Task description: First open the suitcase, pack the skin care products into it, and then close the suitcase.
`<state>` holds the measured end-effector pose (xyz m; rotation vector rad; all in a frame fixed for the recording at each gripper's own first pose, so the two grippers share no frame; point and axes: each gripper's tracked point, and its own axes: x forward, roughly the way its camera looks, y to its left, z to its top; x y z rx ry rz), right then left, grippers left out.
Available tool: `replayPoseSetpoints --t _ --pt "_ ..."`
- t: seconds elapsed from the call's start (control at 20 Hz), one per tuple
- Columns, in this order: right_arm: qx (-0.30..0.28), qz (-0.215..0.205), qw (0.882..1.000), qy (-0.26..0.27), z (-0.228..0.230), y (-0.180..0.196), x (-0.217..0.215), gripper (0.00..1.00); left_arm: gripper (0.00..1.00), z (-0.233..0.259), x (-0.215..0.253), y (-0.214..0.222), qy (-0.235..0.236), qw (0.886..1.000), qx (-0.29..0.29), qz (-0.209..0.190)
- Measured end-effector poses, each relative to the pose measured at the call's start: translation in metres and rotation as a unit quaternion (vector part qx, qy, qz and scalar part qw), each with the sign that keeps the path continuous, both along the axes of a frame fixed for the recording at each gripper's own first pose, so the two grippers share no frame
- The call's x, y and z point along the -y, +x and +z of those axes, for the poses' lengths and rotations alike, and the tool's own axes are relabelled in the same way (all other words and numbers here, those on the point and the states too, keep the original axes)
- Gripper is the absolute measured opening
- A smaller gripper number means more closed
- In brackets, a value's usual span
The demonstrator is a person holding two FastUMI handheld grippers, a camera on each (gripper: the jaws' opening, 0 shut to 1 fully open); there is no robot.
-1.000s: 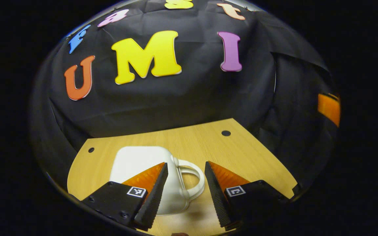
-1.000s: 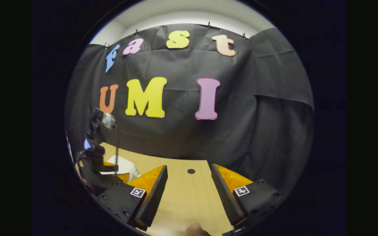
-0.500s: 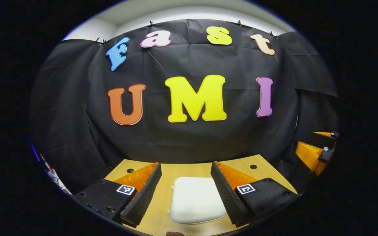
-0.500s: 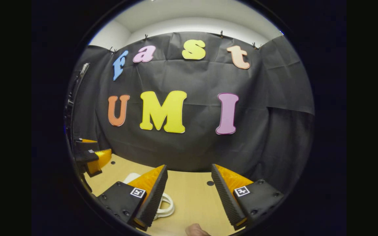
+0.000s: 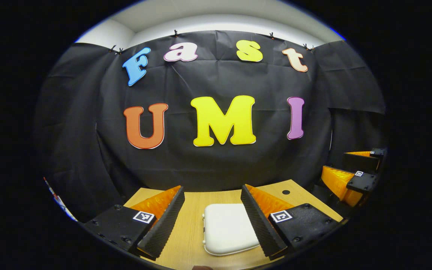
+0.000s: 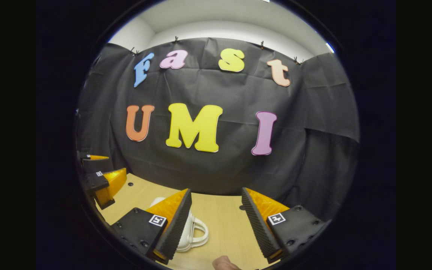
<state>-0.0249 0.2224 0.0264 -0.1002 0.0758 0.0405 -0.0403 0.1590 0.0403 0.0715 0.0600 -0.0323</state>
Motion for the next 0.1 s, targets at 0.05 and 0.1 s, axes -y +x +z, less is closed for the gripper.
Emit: replayPoseSetpoints --t 0.05,0.1 --pt "0.001 0.002 1.000 -0.001 0.0014 -0.0018 -0.0068 0.79 0.96 -0.0001 0.0006 0.0004 0.000 1.000 0.003 -0.007" --pt "0.002 0.000 1.000 -0.006 0.0026 -0.0032 -0.0111 0.79 0.96 0.0001 0.0001 0.0007 -0.001 1.000 0.005 -0.012"
